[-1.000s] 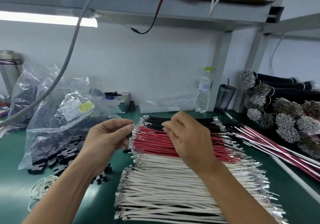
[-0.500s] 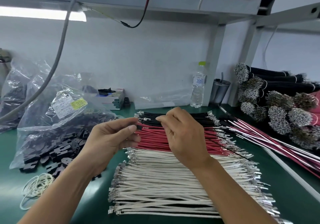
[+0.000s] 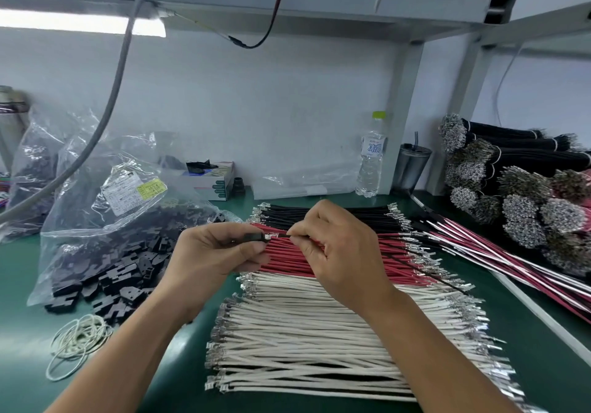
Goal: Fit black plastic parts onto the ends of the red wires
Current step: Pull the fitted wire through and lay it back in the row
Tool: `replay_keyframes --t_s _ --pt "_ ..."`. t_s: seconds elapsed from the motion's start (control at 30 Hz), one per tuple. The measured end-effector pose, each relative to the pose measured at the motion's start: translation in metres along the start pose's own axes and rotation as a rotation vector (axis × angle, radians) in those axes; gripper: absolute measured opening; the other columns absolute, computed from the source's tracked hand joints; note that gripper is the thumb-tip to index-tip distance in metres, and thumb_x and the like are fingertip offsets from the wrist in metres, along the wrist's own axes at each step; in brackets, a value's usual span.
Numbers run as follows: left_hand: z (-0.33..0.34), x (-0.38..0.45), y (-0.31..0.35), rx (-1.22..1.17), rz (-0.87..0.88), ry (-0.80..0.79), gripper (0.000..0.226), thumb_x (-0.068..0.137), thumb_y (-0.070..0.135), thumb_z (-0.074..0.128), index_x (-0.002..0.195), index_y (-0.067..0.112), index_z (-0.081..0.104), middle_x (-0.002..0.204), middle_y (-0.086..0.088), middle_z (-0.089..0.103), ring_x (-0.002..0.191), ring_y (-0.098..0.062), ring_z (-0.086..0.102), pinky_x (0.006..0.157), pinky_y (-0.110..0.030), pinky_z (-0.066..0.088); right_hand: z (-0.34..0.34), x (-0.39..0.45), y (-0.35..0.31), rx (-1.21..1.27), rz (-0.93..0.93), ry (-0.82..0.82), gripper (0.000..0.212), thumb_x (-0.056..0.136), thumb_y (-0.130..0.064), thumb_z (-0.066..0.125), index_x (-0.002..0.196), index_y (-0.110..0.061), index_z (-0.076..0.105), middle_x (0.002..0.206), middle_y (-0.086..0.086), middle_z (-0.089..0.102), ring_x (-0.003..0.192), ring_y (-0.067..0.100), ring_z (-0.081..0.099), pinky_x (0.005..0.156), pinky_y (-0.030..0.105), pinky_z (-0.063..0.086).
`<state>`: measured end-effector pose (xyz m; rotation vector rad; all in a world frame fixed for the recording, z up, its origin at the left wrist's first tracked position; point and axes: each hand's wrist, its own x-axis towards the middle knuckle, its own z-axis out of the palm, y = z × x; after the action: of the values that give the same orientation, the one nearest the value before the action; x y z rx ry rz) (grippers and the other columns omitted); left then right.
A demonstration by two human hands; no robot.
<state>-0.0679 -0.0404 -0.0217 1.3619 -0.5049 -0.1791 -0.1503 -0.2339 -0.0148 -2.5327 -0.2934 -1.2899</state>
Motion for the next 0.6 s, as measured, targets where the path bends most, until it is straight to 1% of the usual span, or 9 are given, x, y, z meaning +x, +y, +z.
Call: replay_keyframes --t_s 0.17,0.2,0.27,0.3,0.33,0.4,0.47,0.53,0.6 --pt "-0.003 0.003 -0.005 0.126 0.08 -0.007 0.02 0.07 0.003 0.081 0.088 0.012 0.084 0.083 -0.021 0.078 0.067 -0.026 0.076 0.065 -0.025 0.063 -0.001 0.0 -0.002 0.029 -0.018 -0.048 0.005 0.092 -0.021 0.072 0.092 -0.02 0.077 0.086 -0.01 0.059 0.078 0.004 0.055 0.062 0.027 0.05" --pt "-0.003 0.003 -0.006 0.187 0.101 -0.02 0.023 0.073 0.0 0.081 0.088 0.016 0.085 0.084 -0.017 0.079 0.07 -0.026 0.076 0.067 -0.026 0.063 0.001 0.0 -0.005 0.047 -0.016 -0.073 0.005 0.092 -0.021 0.072 0.093 -0.019 0.077 0.087 -0.01 0.059 0.078 0.005 0.055 0.062 0.03 0.051" --pt "-0.002 0.003 -0.01 0.42 0.195 -0.101 0.029 0.079 0.0 0.082 0.089 0.027 0.085 0.085 -0.007 0.079 0.073 -0.022 0.075 0.069 -0.026 0.062 0.006 -0.001 -0.013 0.051 -0.05 -0.145 0.007 0.092 -0.022 0.071 0.094 -0.018 0.076 0.087 -0.008 0.058 0.079 0.009 0.054 0.061 0.034 0.051" --pt "0.0 0.002 -0.012 0.533 0.238 -0.143 0.029 0.08 0.003 0.083 0.089 0.031 0.085 0.083 -0.003 0.078 0.07 -0.019 0.073 0.068 -0.026 0.061 0.008 0.0 -0.017 0.038 -0.074 -0.166 0.007 0.092 -0.022 0.07 0.094 -0.018 0.075 0.087 -0.007 0.057 0.08 0.01 0.054 0.061 0.035 0.051" --pt "0.002 0.001 -0.013 0.587 0.248 -0.154 0.029 0.081 0.005 0.084 0.087 0.033 0.084 0.08 -0.001 0.078 0.067 -0.018 0.071 0.065 -0.027 0.059 0.008 0.002 -0.019 0.029 -0.085 -0.161 0.007 0.092 -0.023 0.07 0.093 -0.018 0.075 0.087 -0.008 0.057 0.079 0.01 0.054 0.061 0.033 0.05" --pt "0.002 0.002 -0.011 0.546 0.197 -0.096 0.028 0.082 0.005 0.083 0.084 0.032 0.083 0.076 -0.003 0.077 0.063 -0.018 0.071 0.062 -0.026 0.059 0.002 0.007 -0.013 0.039 -0.038 -0.091 0.006 0.091 -0.024 0.071 0.093 -0.02 0.075 0.085 -0.01 0.056 0.077 0.006 0.052 0.063 0.023 0.047" --pt "-0.001 0.003 -0.008 0.422 0.135 -0.032 0.029 0.083 0.002 0.081 0.084 0.031 0.084 0.077 -0.007 0.078 0.064 -0.016 0.072 0.063 -0.022 0.061 -0.006 0.009 -0.003 0.032 0.024 -0.041 0.004 0.09 -0.024 0.074 0.092 -0.022 0.077 0.084 -0.013 0.057 0.074 0.0 0.05 0.065 0.014 0.041" --pt "-0.002 0.003 -0.006 0.327 0.09 -0.027 0.028 0.084 0.0 0.08 0.086 0.028 0.084 0.082 -0.011 0.079 0.069 -0.018 0.073 0.07 -0.025 0.064 -0.011 0.006 0.004 0.017 0.064 -0.064 0.003 0.089 -0.024 0.075 0.091 -0.023 0.078 0.084 -0.014 0.058 0.074 -0.001 0.05 0.066 0.013 0.04" --pt "-0.001 0.001 -0.004 0.295 0.082 -0.039 0.028 0.083 -0.001 0.079 0.086 0.027 0.085 0.083 -0.01 0.079 0.07 -0.018 0.073 0.07 -0.024 0.063 -0.01 0.003 0.005 0.003 0.072 -0.09 0.003 0.089 -0.024 0.075 0.091 -0.024 0.078 0.083 -0.014 0.058 0.075 -0.002 0.05 0.066 0.015 0.042"
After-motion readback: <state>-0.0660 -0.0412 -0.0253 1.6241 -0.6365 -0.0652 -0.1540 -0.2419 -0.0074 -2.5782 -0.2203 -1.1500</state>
